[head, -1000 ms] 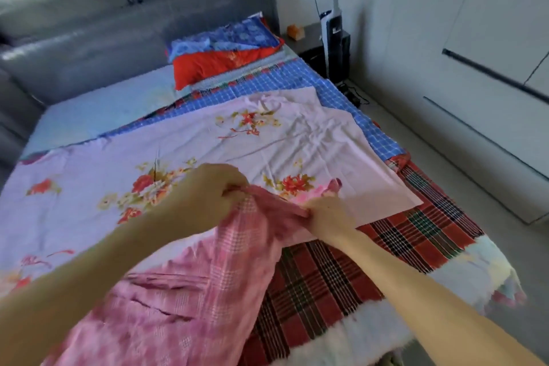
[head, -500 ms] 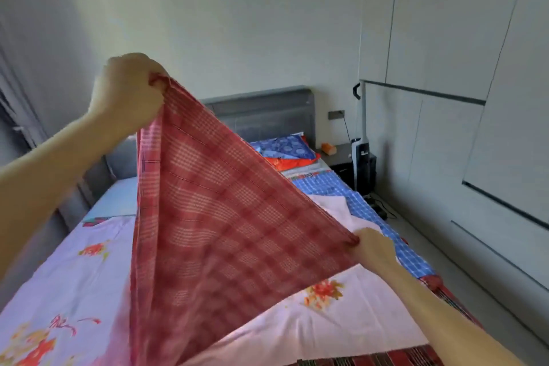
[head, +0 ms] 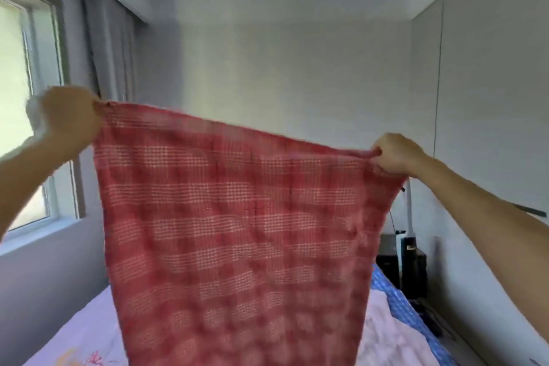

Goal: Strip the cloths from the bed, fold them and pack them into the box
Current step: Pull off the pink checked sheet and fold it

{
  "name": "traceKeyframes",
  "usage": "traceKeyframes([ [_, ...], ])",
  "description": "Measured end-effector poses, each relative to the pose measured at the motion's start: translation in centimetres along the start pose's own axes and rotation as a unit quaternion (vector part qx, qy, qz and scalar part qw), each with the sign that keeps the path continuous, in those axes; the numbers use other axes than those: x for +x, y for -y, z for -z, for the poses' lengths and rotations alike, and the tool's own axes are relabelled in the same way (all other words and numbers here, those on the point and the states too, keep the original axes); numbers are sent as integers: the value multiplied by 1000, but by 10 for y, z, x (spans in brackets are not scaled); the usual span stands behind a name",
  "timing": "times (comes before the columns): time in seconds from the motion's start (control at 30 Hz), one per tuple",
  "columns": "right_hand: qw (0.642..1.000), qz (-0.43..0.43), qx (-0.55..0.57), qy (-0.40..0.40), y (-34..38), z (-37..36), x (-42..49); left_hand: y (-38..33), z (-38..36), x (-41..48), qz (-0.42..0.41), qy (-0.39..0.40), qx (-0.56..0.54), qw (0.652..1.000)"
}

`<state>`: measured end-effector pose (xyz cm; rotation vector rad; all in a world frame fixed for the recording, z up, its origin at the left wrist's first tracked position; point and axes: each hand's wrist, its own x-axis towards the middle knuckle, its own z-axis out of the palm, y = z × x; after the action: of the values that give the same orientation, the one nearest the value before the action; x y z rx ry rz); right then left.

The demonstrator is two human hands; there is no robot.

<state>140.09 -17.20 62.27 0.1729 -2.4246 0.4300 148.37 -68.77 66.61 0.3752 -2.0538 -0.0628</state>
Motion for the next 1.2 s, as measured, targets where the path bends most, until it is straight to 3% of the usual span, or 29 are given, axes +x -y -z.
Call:
traceKeyframes([
  [0.03, 996, 0, -10, 85, 1, 10, -2, 8, 5, -7, 8, 11, 35, 999],
  [0.07, 995, 1, -8, 97, 0, 21, -2, 17, 5, -11, 18, 11, 64, 998],
  [0.2, 998, 7, 56, 22, 4, 64, -13, 6, 29, -52, 90, 77, 89, 989],
  [0.4, 976, -10, 216, 37, -4, 85, -42, -5, 67, -75, 143, 101, 80, 981],
  [0.47, 973, -11, 224, 48, -4, 94, -44, -12, 86, -74, 156, 114, 6, 981],
  [0.53, 967, -11, 251, 27, -1, 106, -38, -17, 103, -68, 182, 110, -146, 966],
  [0.63, 940, -32, 334, -64, 9, 109, -18, -15, 105, -38, 281, 92, -361, 884],
  [0.7, 930, -54, 355, -82, 21, 86, 1, -7, 86, -22, 326, 158, -428, 828],
  [0.8, 924, -130, 359, 4, 31, 10, 21, 12, 20, -25, 392, 271, -450, 755],
  [0.87, 927, -188, 316, 79, 36, -56, 22, 31, -42, -43, 432, 289, -462, 719],
  [0.97, 881, -303, 354, 79, 39, -168, 21, 41, -133, -69, 472, 244, -523, 666],
  [1.03, 877, -332, 349, 2, 49, -232, 18, 29, -175, -75, 469, 184, -595, 625],
  [1.1, 879, -297, 368, -54, 73, -250, 48, 13, -195, -39, 424, 160, -663, 596],
  [1.2, 856, -177, 459, -159, 125, -180, 119, 7, -174, 55, 353, 81, -739, 568],
])
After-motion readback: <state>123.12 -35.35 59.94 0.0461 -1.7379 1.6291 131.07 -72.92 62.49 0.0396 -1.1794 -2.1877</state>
